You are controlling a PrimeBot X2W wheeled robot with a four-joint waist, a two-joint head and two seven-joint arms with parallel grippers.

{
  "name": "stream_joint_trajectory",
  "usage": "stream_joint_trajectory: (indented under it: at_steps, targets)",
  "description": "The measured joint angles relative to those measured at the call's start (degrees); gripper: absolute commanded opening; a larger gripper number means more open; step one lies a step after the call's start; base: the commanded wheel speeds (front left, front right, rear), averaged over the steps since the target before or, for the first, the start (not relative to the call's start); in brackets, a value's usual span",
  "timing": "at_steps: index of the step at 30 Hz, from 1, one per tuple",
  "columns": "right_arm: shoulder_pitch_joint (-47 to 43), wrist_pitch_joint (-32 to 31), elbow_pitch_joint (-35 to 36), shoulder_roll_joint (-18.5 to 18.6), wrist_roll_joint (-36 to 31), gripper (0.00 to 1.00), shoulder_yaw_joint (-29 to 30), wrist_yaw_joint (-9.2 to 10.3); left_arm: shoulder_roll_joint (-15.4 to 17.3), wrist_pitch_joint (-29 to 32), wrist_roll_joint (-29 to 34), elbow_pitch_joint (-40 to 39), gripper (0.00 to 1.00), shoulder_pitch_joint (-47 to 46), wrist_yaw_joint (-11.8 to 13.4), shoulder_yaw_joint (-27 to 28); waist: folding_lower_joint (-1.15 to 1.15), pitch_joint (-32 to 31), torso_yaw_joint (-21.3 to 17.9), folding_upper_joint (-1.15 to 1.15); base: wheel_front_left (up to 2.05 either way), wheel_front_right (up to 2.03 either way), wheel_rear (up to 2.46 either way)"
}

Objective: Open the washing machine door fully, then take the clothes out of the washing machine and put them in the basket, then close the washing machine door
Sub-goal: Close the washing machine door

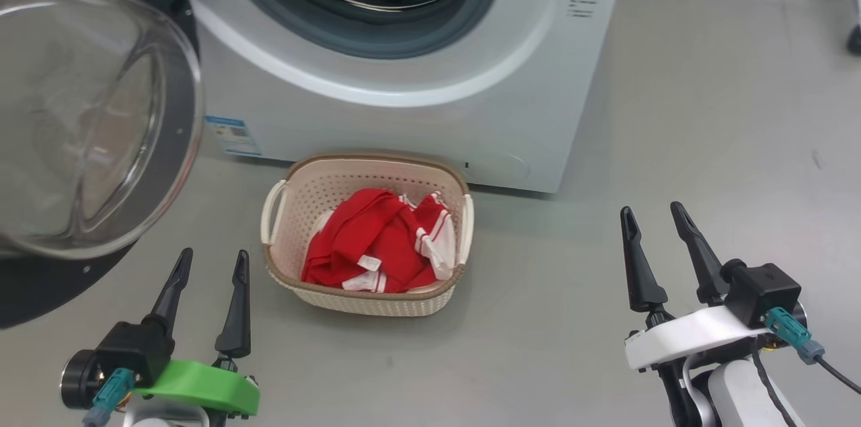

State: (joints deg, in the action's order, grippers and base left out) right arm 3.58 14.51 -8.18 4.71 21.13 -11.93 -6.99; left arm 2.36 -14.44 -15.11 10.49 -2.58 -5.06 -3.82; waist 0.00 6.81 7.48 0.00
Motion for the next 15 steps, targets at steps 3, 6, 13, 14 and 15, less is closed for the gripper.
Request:
stream_joint_trajectory:
  at_steps: [3,6,13,14,15]
  targets:
    - [0.50,0.00,-0.02,0.07,0.00,1.00,-0.54,0.00,0.00,0.00,0.00,0.00,1.00,-0.03,0.23,0.05,0.00,0.18,2.26,0.00,0.00,0.00,0.00]
    - [0.93,0.00,-0.05,0.15,0.00,1.00,-0.81,0.00,-0.01,0.00,0.00,0.05,1.00,-0.07,0.56,0.08,0.00,0.24,4.58,0.00,0.00,0.00,0.00]
    - [0.94,0.00,-0.45,0.18,0.02,1.00,-1.29,0.00,-0.01,0.00,0.01,0.24,1.00,-0.13,0.76,0.00,0.00,-0.29,10.10,0.00,0.00,0.00,0.00]
    - [0.94,0.00,-0.55,0.18,0.03,1.00,-1.40,0.00,-0.01,0.00,0.01,0.32,1.00,-0.13,0.79,-0.01,0.00,-0.44,10.86,0.00,0.00,0.00,0.00]
    - [0.93,0.00,-0.65,0.18,0.04,1.00,-1.53,0.00,-0.01,0.00,0.02,0.40,1.00,-0.13,0.79,-0.03,0.00,-0.62,11.60,0.00,0.00,0.00,0.00]
